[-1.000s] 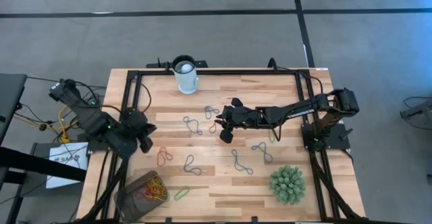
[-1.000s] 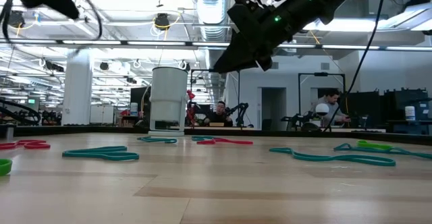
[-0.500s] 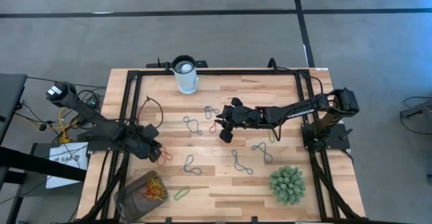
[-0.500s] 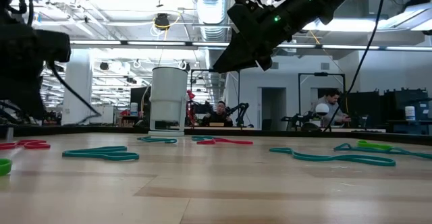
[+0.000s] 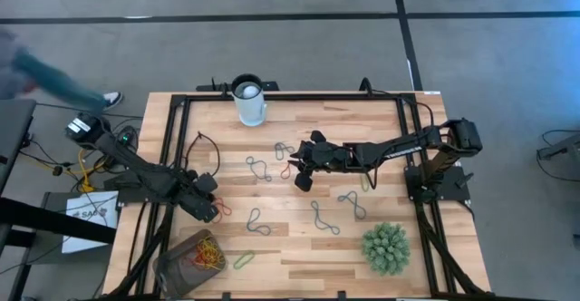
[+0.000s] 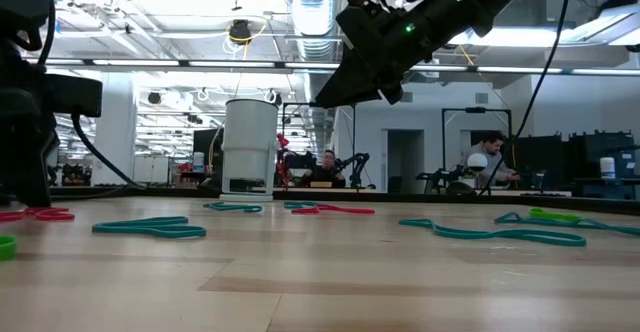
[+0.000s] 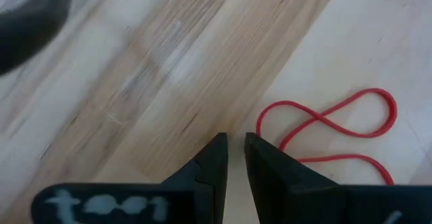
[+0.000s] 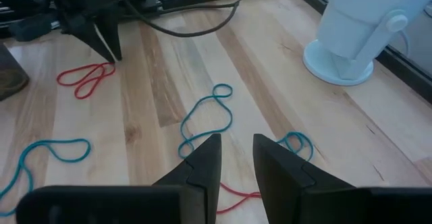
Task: Pick and place items into bin
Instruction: Put the red rubber band into the black bin
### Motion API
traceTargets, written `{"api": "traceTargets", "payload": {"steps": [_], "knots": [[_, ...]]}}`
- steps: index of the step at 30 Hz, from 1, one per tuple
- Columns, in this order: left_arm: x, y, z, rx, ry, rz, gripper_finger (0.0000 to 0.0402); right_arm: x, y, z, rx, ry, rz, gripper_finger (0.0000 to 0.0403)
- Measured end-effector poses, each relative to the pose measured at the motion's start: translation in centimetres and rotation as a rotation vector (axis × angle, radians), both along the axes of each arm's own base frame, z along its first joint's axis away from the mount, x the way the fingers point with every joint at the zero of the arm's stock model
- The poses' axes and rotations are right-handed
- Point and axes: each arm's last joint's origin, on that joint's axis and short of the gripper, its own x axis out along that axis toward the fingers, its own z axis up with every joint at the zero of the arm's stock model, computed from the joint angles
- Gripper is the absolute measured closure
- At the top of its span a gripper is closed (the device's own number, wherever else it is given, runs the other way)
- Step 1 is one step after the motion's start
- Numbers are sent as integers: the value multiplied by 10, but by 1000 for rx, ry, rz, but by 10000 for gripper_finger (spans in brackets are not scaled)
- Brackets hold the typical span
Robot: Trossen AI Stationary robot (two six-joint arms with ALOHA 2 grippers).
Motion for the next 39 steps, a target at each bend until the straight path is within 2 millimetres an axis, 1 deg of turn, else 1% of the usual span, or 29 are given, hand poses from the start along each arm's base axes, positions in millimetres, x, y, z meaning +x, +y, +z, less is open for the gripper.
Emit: {"api": "traceTargets", "payload": {"steps": [6,10,13,16,21,27,33,39], "knots": [[1,-1,-1,1,-3,1,315,0,0,0,0,0,0,321],[0,1,2,-8,-28,20,289,0,0,0,0,0,0,321],[0,2,8,18,-43,32,278,0,0,0,-1,0,0,321],[3,0,12,22,-75,38,276,0,0,0,-1,0,0,321],[5,-1,13,2,-88,42,276,0,0,0,-1,0,0,321],[6,-2,1,11,-28,72,276,0,0,0,-1,4,1,321],[10,-5,-7,36,0,71,276,0,0,0,-1,5,1,321],[17,-9,2,12,-9,57,276,0,0,-1,-1,7,1,321]]}}
